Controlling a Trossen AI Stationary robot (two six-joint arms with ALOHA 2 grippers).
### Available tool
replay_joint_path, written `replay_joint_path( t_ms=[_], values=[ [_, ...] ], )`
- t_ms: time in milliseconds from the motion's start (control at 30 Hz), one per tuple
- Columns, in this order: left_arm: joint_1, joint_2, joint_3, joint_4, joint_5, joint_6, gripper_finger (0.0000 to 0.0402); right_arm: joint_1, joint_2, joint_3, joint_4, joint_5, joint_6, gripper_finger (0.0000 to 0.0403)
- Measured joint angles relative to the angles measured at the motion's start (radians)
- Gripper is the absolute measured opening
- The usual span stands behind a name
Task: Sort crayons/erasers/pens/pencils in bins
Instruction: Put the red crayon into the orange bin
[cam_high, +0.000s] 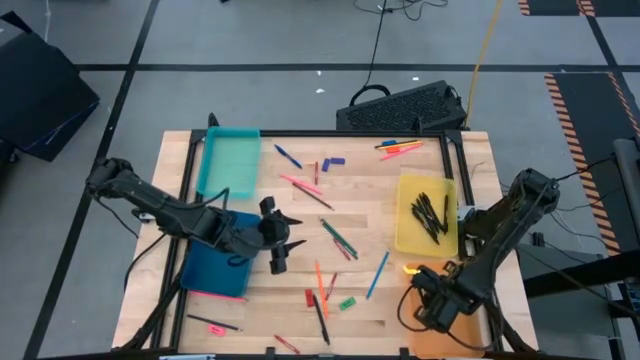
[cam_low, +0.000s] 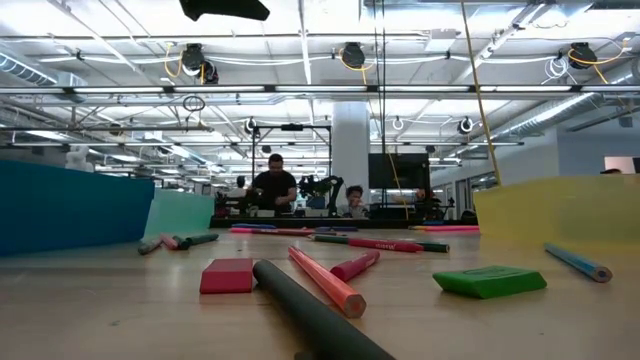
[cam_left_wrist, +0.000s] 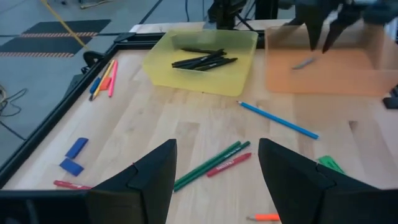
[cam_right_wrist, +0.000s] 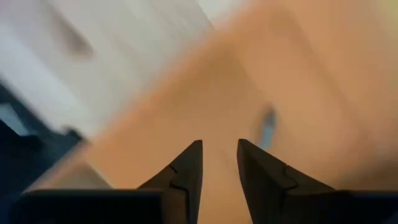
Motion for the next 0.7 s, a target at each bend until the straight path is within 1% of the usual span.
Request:
replay_joint_path(
  t_ms=[67, 167, 233, 267, 367, 467, 533, 600, 700],
  values=[
    [-0.011, 0.000, 0.000, -0.002, -0.002, -0.007, 0.0230, -0.007, 0.000, 0.062, -0.012, 0.116, -0.087, 0.0091],
    [-0.025, 0.000, 0.000, -0.012, -0.007, -0.008, 0.0230, -0.037, 0.000, 0.129, 0.016, 0.285, -0.254, 0.0089],
    [-0.032, 0.000, 0.000, -0.027, -0.008, -0.008, 0.0230, -0.077, 0.000, 0.144, 0.074, 0.354, -0.383, 0.0089],
    [-0.035, 0.000, 0.000, -0.033, -0.008, -0.009, 0.0230, -0.104, 0.004, 0.144, 0.118, 0.367, -0.452, 0.0089],
    [-0.048, 0.000, 0.000, -0.061, -0.009, -0.023, 0.0230, -0.191, 0.049, 0.144, 0.295, 0.355, -0.666, 0.0088],
    [-0.063, 0.000, 0.000, -0.097, -0.010, -0.034, 0.0230, -0.262, 0.137, 0.144, 0.523, 0.273, -0.909, 0.0088],
    [-0.074, 0.000, 0.000, -0.118, -0.014, -0.037, 0.0230, -0.294, 0.202, 0.144, 0.638, 0.208, -1.073, 0.0088],
    [-0.084, 0.000, 0.000, -0.140, -0.028, -0.044, 0.0230, -0.321, 0.260, 0.144, 0.716, 0.161, -1.215, 0.0088],
    [-0.093, 0.000, 0.000, -0.157, -0.035, -0.050, 0.0230, -0.353, 0.326, 0.144, 0.777, 0.129, -1.388, 0.0091]
  ],
)
